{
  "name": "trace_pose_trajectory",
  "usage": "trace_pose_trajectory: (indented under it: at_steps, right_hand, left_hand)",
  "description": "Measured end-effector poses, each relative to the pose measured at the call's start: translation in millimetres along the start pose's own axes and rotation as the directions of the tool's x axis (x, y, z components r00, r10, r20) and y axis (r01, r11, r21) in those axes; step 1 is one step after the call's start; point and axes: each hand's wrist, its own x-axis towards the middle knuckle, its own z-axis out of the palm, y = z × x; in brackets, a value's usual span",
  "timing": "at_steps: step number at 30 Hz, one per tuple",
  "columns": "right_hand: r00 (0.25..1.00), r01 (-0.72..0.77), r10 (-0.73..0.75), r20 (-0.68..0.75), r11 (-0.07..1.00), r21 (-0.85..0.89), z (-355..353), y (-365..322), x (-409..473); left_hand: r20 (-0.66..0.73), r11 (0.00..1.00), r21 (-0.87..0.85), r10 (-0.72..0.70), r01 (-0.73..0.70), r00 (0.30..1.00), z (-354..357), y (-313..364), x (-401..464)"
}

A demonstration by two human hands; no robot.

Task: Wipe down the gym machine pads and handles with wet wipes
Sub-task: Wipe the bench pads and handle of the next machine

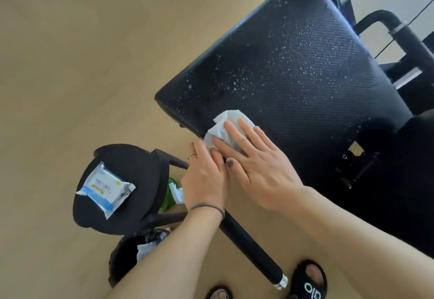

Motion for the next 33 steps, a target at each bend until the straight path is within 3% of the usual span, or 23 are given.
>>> trace_pose_trajectory:
  at_steps: [4, 12, 16, 20, 23, 24, 26, 27, 28, 30, 31, 33]
  right_hand:
    - [0.999, 0.024, -0.023, 0.023, 0.998, -0.057, 7, 14, -30]
    - [0.944, 0.329, -0.324, 0.062, 0.931, -0.159, -37, -2, 106]
    - [0.888, 0.46, -0.443, 0.126, 0.87, -0.18, -36, 14, 74]
    - [0.876, 0.482, -0.466, 0.124, 0.854, -0.196, -36, 20, 80]
    - [0.949, 0.31, -0.314, 0.009, 0.933, -0.182, -42, 17, 116]
    - [0.983, 0.167, -0.175, -0.06, 0.979, -0.119, -46, 19, 126]
    - [0.979, -0.126, 0.128, -0.159, 0.992, 0.019, -49, 26, 137]
    - [0.968, -0.182, 0.187, -0.167, 0.982, 0.05, -48, 21, 135]
    - [0.974, -0.139, 0.144, -0.175, 0.989, 0.044, -45, 13, 130]
    - [0.974, 0.18, -0.186, -0.13, 0.982, -0.055, -34, -9, 112]
    - [0.937, 0.341, -0.347, -0.043, 0.934, -0.107, -32, -12, 102]
    - [0.89, 0.452, -0.454, 0.034, 0.874, -0.176, -34, 7, 104]
  left_hand:
    - [-0.008, 1.0, 0.024, 0.015, -0.015, 1.0, 2, 0, 0]
    - [0.083, 0.996, 0.069, -0.062, 0.056, 0.995, 3, -1, 4]
    - [0.082, 0.997, 0.031, -0.071, 0.069, 0.994, 1, -2, 2]
    - [0.084, 0.999, 0.01, -0.053, 0.052, 0.995, 2, -1, 3]
    - [0.091, 0.995, 0.042, -0.091, 0.087, 0.992, 3, -1, 4]
    - [0.091, 0.995, 0.04, -0.095, 0.091, 0.991, 2, 0, 4]
    - [0.1, 0.995, 0.032, -0.095, 0.093, 0.99, 1, 1, 2]
    - [0.107, 0.994, 0.031, -0.105, 0.102, 0.989, 0, 1, 3]
    - [0.115, 0.993, 0.033, -0.119, 0.116, 0.986, 0, 2, 3]
    - [0.131, 0.99, 0.06, -0.131, 0.124, 0.983, 1, 1, 4]
    - [0.134, 0.99, 0.081, -0.126, 0.116, 0.983, 1, 1, 4]
    - [0.127, 0.991, 0.073, -0.123, 0.115, 0.984, -1, 3, 4]
